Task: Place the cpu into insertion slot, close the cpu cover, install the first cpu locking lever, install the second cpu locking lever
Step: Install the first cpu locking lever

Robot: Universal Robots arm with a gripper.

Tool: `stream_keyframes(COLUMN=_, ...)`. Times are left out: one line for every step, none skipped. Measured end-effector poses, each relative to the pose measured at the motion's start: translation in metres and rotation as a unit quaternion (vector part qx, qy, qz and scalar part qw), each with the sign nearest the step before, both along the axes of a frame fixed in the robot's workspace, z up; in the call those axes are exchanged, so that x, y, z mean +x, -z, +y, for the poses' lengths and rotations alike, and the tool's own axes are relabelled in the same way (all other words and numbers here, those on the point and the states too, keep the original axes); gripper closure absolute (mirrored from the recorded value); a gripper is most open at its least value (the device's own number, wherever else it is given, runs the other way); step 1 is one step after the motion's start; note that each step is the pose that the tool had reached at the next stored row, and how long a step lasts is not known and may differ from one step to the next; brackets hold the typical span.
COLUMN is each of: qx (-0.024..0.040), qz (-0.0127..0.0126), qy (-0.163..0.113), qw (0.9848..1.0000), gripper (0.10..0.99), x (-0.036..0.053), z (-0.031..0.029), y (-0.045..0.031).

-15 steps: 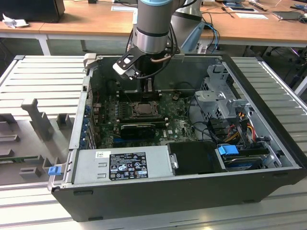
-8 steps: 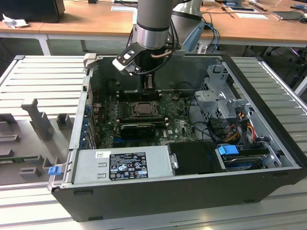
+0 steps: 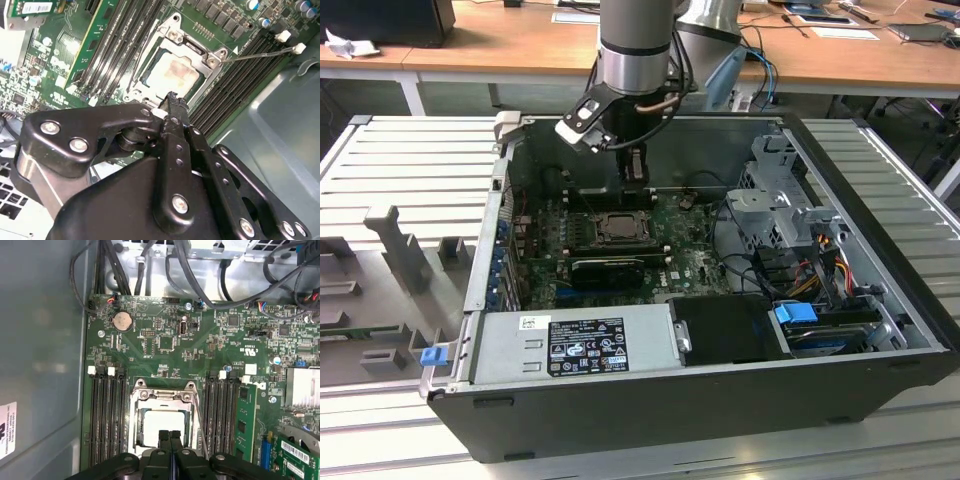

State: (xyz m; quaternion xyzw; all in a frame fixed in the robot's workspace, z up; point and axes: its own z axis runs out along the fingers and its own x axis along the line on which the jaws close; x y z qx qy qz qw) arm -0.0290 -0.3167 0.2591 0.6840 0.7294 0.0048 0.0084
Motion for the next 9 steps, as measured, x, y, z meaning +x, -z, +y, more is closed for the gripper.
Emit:
stream_keyframes(qx=0.0, qz=-0.0001, qy=-0.017, qw=0.9999, gripper=0.98, x=0.0, z=0.0, y=0.0)
stream_keyframes(qx=-0.0001, qz=0.0, qy=-0.033, qw=0.9994, gripper=0.98, x=-0.0001, z=0.0, y=0.0)
stream_keyframes(qx=-0.0001, qz=0.0, qy=-0.044, qw=0.999, gripper=0.98, x=-0.0001, z=0.0, y=0.0001)
stream_keyframes(qx=-0.0001, qz=0.0, qy=-0.053, qw=0.9986, gripper=0.98, x=-0.0001, z=0.0, y=0.0001)
stream_keyframes(qx=-0.0001, qz=0.0, qy=-0.066, qw=0.9978, gripper=0.98, x=-0.0001, z=0.0, y=0.0002)
stream_keyframes(qx=-0.0001, qz=0.0, qy=-0.075, qw=0.9971, gripper=0.98, x=-0.0001, z=0.0, y=0.0003)
stream_keyframes(qx=-0.0004, qz=0.0001, qy=-0.085, qw=0.9964, gripper=0.98, x=-0.0001, z=0.0, y=0.0005)
stream_keyframes(qx=-0.0008, qz=0.0001, qy=-0.095, qw=0.9955, gripper=0.98, x=-0.0001, z=-0.0001, y=0.0006)
stream_keyframes(qx=-0.0016, qz=0.0002, qy=-0.112, qw=0.9937, gripper=0.98, x=0.0, z=0.0, y=0.0009)
